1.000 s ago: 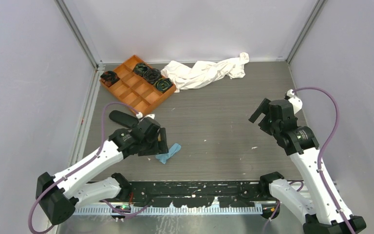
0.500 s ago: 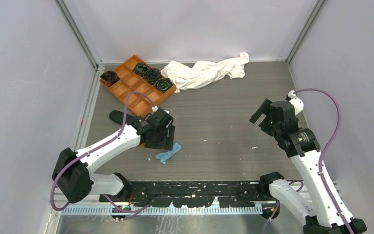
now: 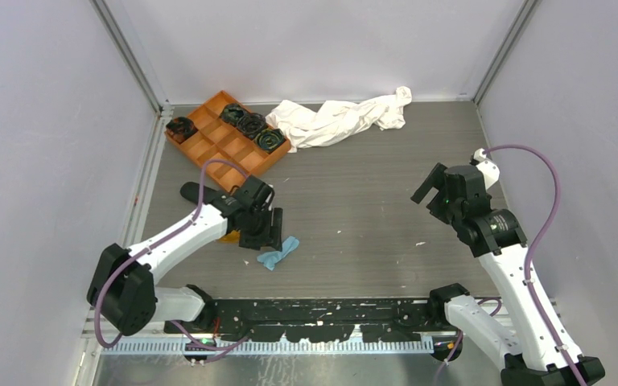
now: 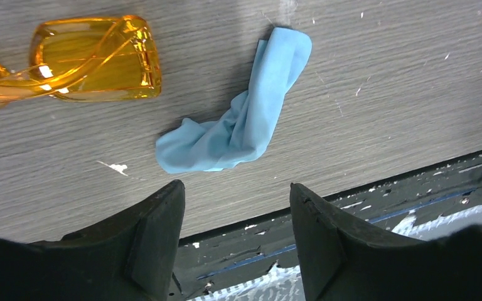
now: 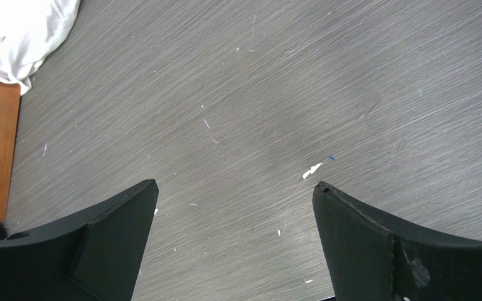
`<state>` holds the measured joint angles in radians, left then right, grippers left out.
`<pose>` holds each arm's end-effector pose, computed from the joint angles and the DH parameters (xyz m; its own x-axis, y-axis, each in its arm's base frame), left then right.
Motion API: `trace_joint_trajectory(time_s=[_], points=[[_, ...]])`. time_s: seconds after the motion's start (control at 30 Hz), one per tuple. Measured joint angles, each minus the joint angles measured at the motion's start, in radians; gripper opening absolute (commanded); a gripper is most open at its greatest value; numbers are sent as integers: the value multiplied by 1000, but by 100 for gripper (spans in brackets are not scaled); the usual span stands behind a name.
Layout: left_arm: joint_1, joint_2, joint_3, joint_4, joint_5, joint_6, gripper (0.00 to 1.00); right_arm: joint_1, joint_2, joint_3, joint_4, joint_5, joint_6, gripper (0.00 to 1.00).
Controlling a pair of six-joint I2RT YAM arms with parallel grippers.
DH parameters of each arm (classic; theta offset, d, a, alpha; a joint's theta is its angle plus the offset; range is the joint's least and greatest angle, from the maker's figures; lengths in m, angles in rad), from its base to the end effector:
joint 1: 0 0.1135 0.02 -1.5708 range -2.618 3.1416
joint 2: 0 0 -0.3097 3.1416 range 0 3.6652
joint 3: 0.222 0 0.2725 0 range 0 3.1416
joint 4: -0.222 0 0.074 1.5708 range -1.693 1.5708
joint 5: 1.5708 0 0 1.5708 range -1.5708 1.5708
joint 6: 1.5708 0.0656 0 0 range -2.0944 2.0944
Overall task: Organize the sunglasses
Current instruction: Pick up the glasses cleaning cloth from the center of the board.
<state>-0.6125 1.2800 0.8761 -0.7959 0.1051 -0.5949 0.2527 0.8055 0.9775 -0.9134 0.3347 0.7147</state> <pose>0.2003 -0.1492 0.2311 -0.9694 0.0000 -0.2455 0.0720 0.9561 -0.2842 0.1577 0.0185 0.3496 -0.4949 0.5115 -0.7024 0.4274 0.8471 0.3158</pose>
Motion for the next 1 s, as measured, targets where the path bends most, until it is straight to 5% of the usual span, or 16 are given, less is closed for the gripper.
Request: trace_joint_trajectory(time_s=[0.53,0.63,0.73,1.0], points=[[0,77,-58,90,11,-45,35,0,-7,-9,-2,0,3,100],[0,91,-57,95,-12,-50,25,0,-8,-11,-2,0,5,100],[0,124,-53,97,-26,-52,2,0,-8,-11,-2,0,6,100],[-112,169,84,39,-109,-36,0,0,-14,-11,-3,2,11,100]])
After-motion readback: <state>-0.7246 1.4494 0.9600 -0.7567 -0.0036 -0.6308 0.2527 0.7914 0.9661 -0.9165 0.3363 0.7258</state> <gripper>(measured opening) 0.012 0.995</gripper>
